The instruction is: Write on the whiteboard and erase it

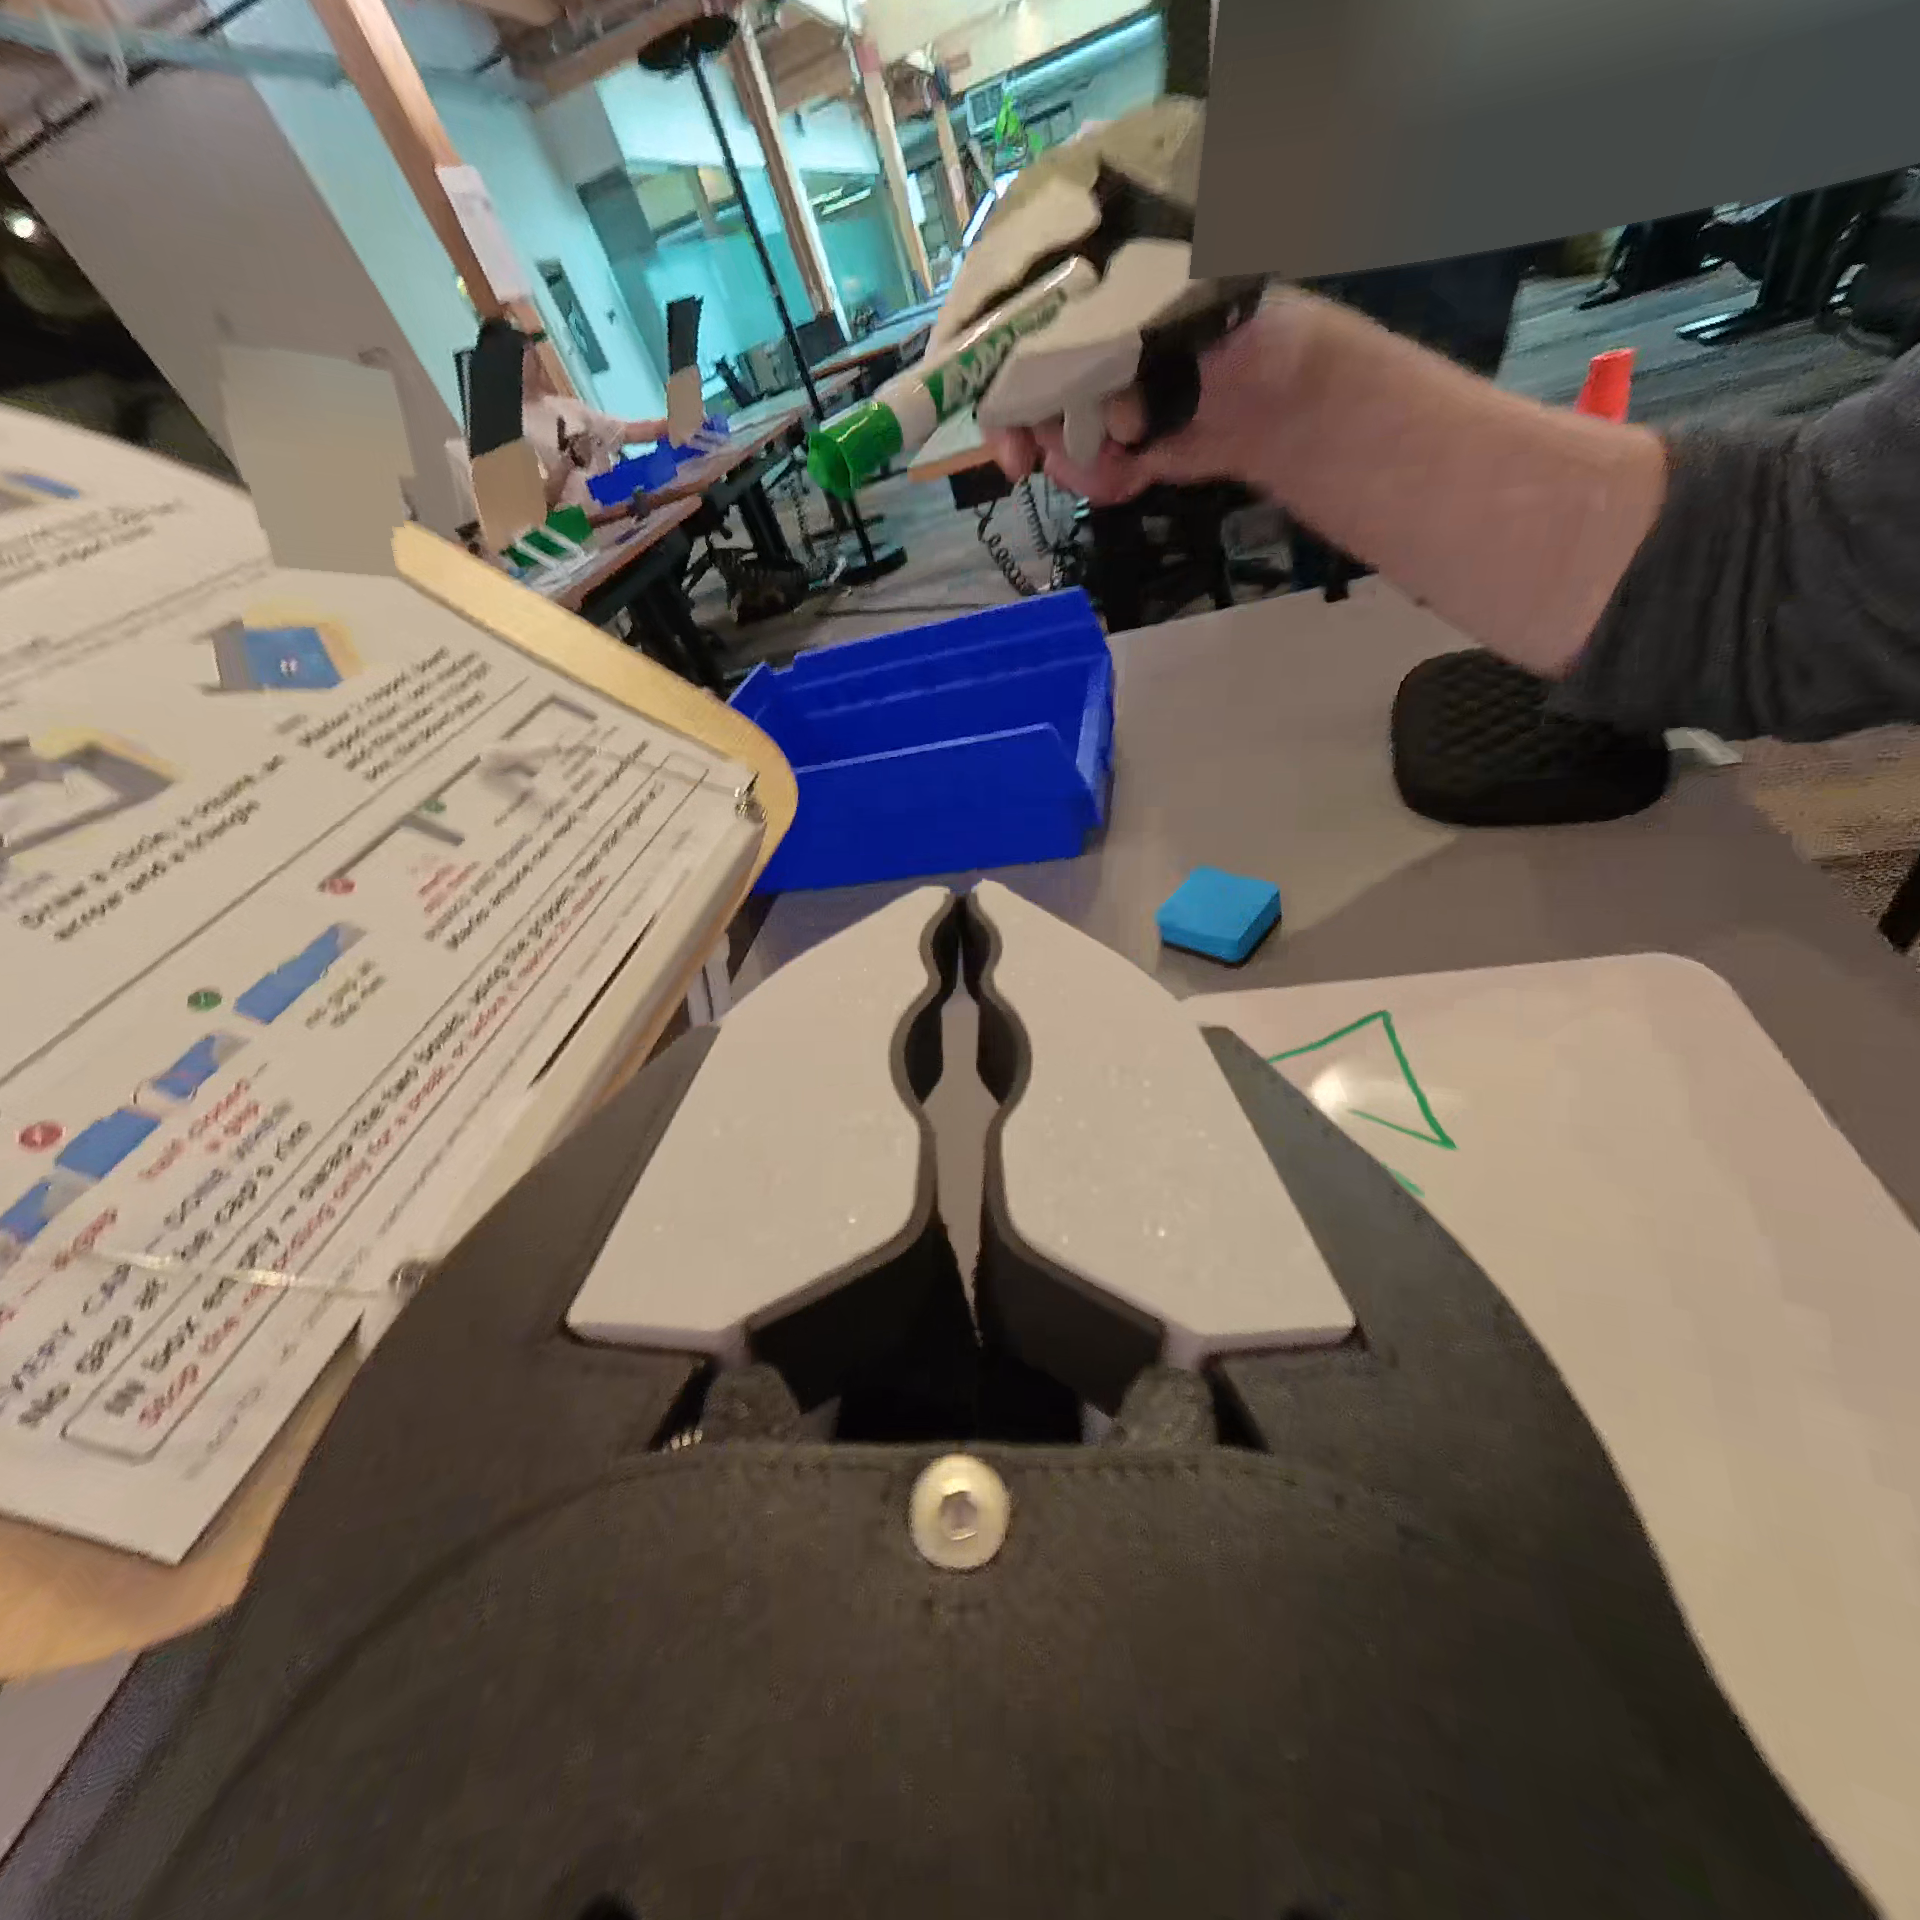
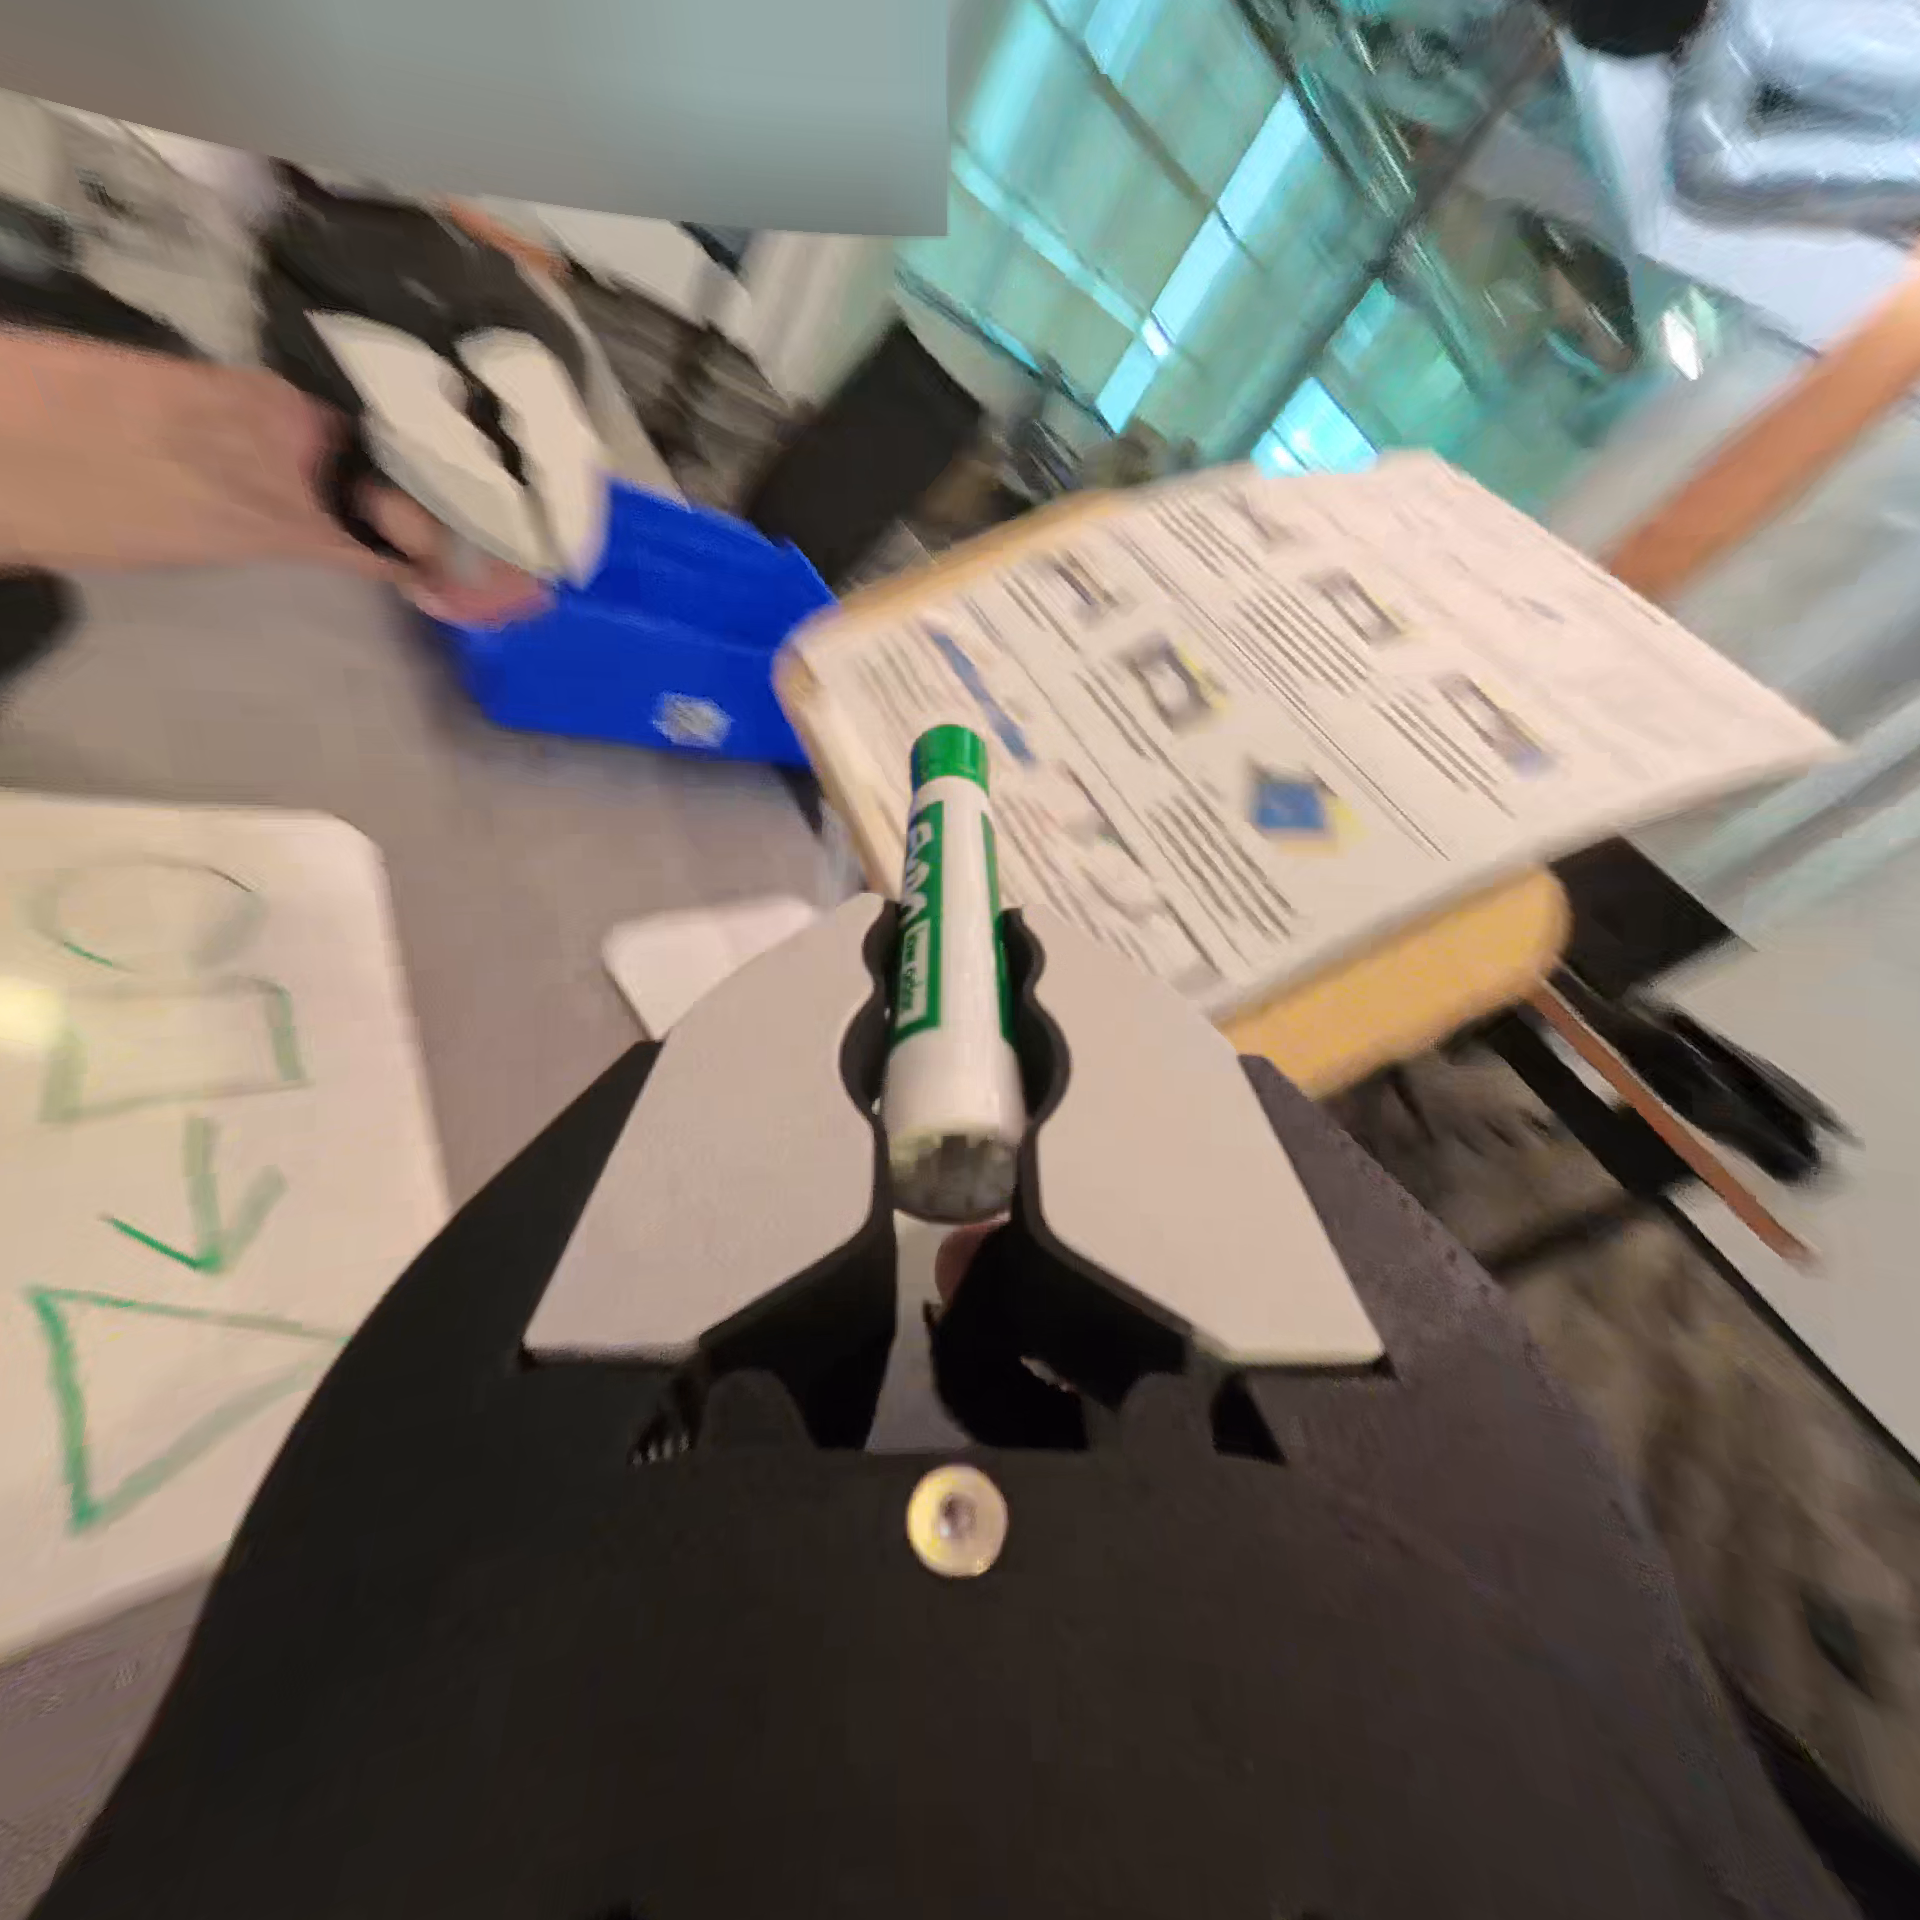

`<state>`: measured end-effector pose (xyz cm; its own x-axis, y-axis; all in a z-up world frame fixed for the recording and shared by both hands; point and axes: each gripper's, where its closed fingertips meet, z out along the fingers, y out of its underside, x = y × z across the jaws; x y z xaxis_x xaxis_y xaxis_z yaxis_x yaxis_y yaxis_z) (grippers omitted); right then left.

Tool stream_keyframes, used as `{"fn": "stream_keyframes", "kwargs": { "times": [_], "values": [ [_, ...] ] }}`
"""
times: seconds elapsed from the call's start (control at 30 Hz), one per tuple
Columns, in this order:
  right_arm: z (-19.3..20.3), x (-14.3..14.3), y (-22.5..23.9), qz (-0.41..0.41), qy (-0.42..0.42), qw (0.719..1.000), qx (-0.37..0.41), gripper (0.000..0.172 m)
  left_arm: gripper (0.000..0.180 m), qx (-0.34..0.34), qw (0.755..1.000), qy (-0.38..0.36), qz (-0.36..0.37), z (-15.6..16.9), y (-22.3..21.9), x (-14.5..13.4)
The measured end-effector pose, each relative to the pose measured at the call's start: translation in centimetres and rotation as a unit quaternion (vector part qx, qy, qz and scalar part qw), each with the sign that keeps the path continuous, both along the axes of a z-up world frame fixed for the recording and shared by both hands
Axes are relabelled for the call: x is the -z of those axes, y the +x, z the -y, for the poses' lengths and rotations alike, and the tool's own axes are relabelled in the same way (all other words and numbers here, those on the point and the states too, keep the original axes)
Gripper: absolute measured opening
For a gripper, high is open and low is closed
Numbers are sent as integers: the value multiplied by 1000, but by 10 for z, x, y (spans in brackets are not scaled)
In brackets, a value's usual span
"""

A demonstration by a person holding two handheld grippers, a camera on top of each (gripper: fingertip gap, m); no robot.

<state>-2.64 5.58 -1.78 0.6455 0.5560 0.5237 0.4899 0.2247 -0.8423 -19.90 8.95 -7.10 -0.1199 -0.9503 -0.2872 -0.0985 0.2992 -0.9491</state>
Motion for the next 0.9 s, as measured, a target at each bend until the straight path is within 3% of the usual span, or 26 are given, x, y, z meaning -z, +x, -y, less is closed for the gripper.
{"fn": "stream_keyframes", "kwargs": {
  "times": [0.1,0.2,0.3,0.5,0.57,0.8,0.9],
  "values": [
    [-14,4,85,37,-20,987,156,20,0,-23,999,-11,-26,-17,-5,20],
    [-26,39,166,101,-72,951,283,20,0,-36,998,-29,-50,-32,-3,43],
    [-38,90,212,133,-149,920,338,22,0,-44,995,-33,-86,-42,0,68],
    [-63,171,253,178,-246,881,364,21,1,-57,990,-52,-119,-59,-1,98],
    [-67,194,261,151,-294,867,374,21,0,-61,988,-53,-134,-63,-3,107],
    [-68,231,268,189,-342,844,367,21,0,-57,982,-65,-170,-68,-3,130],
    [-58,244,266,232,-375,824,356,37,1,-46,979,-75,-183,-65,-3,136]
  ]
}}
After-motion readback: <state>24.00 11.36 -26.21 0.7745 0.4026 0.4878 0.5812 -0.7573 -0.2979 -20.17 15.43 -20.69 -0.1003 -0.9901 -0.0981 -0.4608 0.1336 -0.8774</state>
